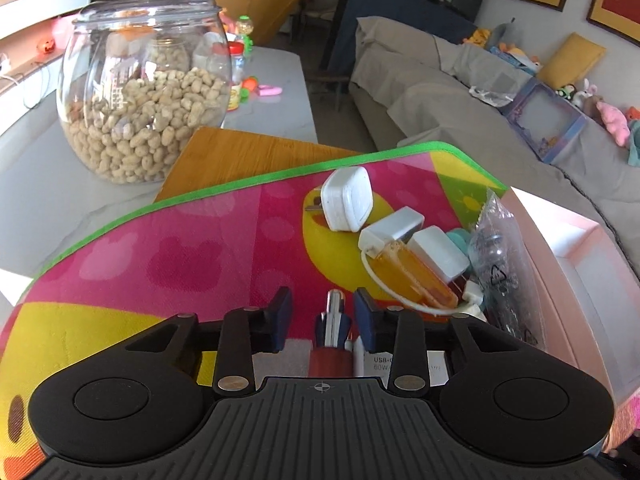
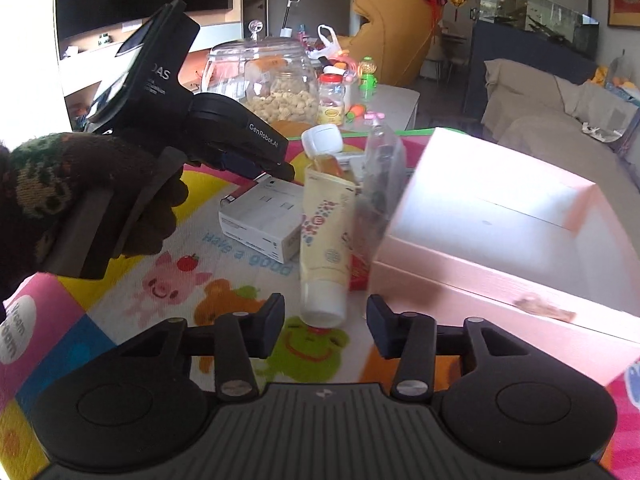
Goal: Organize rigid objects
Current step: 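Grasp the dark red lipstick with the left tool while the right tool grasps the white USB-C box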
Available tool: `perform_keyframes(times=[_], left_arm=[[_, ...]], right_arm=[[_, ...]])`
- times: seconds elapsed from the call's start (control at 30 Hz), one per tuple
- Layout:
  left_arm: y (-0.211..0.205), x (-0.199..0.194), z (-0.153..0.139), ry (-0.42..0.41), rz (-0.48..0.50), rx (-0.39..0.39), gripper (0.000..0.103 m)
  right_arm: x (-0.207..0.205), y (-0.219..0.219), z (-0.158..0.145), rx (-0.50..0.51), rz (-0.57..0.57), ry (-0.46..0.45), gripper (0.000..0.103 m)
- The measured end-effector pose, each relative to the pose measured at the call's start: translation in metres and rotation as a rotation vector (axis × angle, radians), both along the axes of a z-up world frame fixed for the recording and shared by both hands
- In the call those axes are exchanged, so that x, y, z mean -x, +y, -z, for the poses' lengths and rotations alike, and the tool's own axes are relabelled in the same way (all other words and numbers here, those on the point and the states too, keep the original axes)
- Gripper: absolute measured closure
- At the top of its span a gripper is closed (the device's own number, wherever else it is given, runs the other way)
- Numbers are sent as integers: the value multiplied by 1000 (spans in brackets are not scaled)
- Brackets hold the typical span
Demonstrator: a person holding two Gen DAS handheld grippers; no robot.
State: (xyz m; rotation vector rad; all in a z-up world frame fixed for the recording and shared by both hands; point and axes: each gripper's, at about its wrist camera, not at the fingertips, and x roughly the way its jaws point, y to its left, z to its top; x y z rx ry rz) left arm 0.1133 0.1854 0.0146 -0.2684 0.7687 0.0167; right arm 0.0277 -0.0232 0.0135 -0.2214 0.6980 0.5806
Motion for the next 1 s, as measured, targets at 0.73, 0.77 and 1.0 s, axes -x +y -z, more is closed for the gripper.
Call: perform_keyframes(times=[0.73,0.77,1.0], left_arm=[[-29,148,-2,-8,175,-211,79],[-31,149,-2,-9,173,-224,79],[-33,145,-1,-6,169,-218,78]], right_arm=[[58,-43,-15,55,-86,-46,76],[58,-42,-16,44,-84,-44,75],[51,-27,-24,4,-119,-103,54]])
